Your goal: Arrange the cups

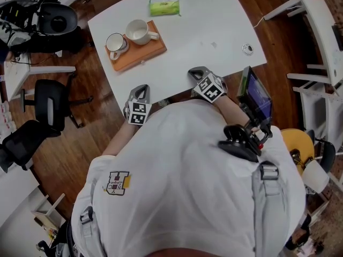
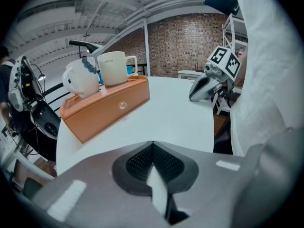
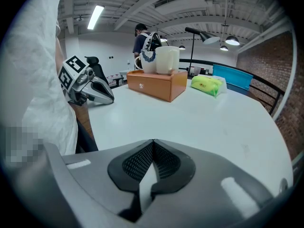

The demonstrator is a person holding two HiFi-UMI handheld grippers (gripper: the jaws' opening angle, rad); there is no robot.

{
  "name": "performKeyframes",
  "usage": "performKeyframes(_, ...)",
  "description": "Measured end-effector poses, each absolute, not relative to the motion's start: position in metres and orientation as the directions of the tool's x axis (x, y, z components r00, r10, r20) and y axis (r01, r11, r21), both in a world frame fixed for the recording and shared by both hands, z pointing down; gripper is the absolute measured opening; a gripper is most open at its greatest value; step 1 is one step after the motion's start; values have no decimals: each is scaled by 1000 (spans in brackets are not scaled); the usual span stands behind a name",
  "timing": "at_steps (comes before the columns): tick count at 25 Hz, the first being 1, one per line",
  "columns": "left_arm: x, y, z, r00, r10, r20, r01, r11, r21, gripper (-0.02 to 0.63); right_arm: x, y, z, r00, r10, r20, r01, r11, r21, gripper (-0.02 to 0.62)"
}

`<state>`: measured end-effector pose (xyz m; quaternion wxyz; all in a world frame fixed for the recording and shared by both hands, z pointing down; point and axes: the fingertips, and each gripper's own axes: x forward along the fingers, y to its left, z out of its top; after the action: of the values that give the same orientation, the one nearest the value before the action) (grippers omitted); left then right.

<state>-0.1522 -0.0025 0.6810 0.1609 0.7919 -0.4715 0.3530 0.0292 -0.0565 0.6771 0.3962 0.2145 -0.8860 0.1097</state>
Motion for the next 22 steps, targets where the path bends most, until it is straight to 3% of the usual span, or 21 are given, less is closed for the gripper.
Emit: performKeyframes(22, -154, 0, 682, 303, -625, 720, -863, -501, -72, 0, 29, -55, 677, -592, -290, 752, -470, 882, -31, 0)
